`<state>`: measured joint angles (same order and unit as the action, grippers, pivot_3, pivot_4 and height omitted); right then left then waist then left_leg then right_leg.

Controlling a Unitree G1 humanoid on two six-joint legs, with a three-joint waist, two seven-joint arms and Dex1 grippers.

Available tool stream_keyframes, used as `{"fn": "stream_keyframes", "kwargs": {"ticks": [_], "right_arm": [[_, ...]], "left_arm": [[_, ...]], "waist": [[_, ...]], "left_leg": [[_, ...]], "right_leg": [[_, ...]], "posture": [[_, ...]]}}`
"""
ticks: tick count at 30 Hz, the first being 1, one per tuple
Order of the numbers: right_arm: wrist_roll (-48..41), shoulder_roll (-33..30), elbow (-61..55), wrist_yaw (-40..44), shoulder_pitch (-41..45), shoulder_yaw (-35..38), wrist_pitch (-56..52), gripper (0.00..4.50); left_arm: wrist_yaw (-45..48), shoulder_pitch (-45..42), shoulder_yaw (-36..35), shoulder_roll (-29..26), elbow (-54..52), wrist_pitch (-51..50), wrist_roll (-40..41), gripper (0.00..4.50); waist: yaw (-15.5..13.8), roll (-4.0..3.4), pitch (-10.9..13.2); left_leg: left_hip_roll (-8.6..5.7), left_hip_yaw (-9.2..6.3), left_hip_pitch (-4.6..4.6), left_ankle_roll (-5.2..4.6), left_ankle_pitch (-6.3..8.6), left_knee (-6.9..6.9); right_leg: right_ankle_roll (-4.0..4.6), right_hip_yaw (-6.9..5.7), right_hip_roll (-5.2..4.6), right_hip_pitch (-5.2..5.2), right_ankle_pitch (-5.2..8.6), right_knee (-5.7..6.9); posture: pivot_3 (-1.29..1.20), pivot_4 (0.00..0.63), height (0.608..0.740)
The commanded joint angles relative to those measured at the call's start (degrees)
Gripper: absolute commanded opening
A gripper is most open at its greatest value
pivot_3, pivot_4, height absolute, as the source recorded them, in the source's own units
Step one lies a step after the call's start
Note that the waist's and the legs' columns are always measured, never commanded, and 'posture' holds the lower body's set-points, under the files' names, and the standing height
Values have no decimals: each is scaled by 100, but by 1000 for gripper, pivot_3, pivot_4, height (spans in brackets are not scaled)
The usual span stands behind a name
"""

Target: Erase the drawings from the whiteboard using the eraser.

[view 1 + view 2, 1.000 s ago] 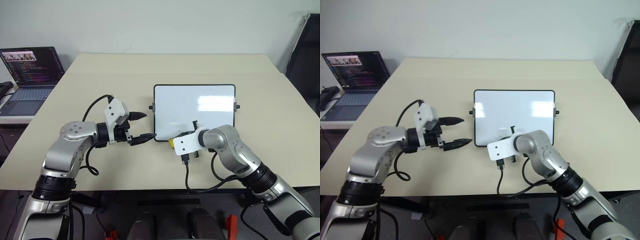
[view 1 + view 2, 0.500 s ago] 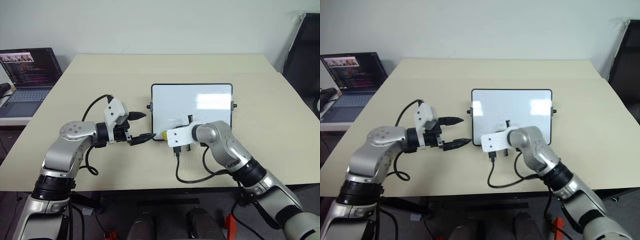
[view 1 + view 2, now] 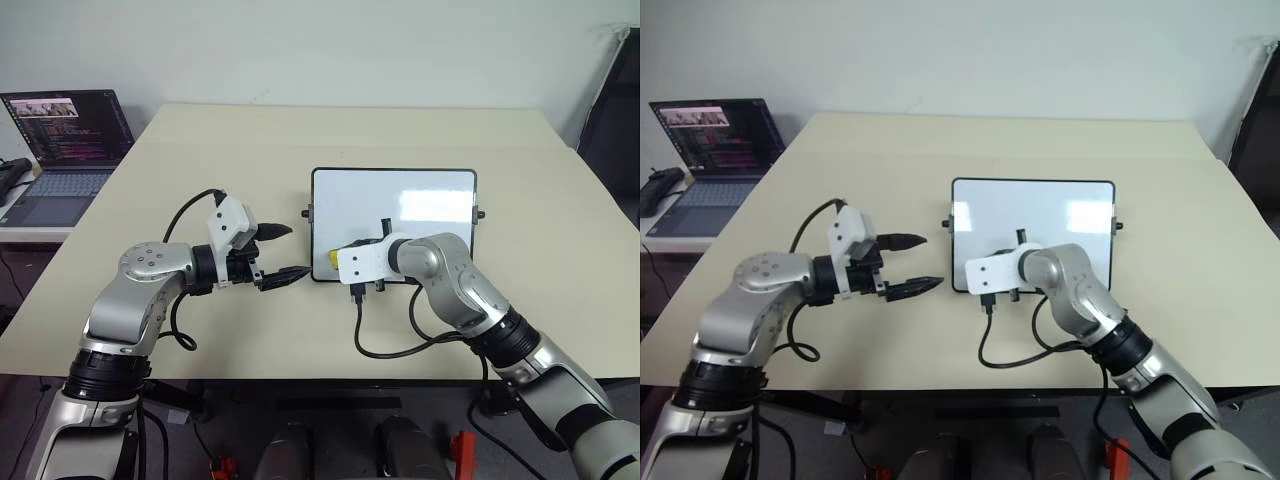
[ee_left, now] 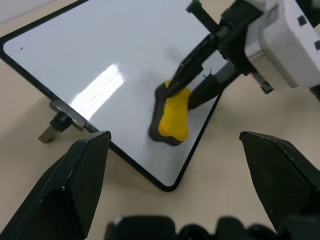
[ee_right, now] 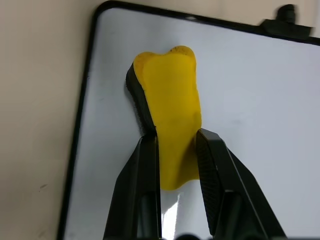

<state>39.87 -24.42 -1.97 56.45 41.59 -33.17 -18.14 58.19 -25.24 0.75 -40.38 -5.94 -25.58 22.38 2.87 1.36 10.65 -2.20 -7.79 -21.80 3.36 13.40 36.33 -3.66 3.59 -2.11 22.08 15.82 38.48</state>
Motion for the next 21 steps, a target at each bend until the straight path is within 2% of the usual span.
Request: {"fn": "stream_keyframes", "kwargs": {"ticks": [1, 5, 11, 12, 18, 21], "right_arm": [[-17, -274, 185, 347, -254, -57, -91, 659], [-458, -338, -3, 330, -416, 303, -72, 654], [-2377, -218, -978, 871, -440, 1627, -505, 653], [-2695, -263, -1116, 960, -433, 1873, -651, 652], [-3974, -1379, -1709, 1454, -624, 3174, -1223, 652], [-4176, -2178, -1573, 1522, -982, 3732, -1130, 652]], "left_arm": [[30, -120, -112, -55, -46, 69, 23, 4500], [42, -159, -100, -50, -23, 78, 17, 4500], [64, -237, -165, -66, 47, 106, 48, 4500], [63, -249, -194, -66, 59, 106, 67, 4500], [128, -275, -288, -130, 159, 135, 79, 4500], [208, -289, -341, -192, 187, 128, 97, 4500]], "waist": [[2, 0, 0], [-20, 1, 0], [-27, -4, 11], [-29, -6, 12], [-97, -7, 12], [-117, -7, 13]], "left_leg": [[0, 2, 0, 0, 0, -5], [0, -6, 0, -2, -1, -27], [1, -4, -35, -2, 0, -35], [2, -7, -58, -2, 0, -35], [-2, -6, -123, 4, 5, -37], [-2, -2, -141, 5, 11, -40]], "right_leg": [[-1, 1, -1, 0, 0, -7], [-4, -9, -1, -9, -3, -44], [-2, -7, -10, 14, -6, -58], [22, -9, -10, 30, -20, -57], [20, -13, -16, 100, -20, -60], [18, -12, -17, 115, -14, -70]], "posture": [[0, 150, 740], [0, 150, 740], [0, 150, 740], [0, 150, 740], [0, 150, 740], [0, 150, 740]]}}
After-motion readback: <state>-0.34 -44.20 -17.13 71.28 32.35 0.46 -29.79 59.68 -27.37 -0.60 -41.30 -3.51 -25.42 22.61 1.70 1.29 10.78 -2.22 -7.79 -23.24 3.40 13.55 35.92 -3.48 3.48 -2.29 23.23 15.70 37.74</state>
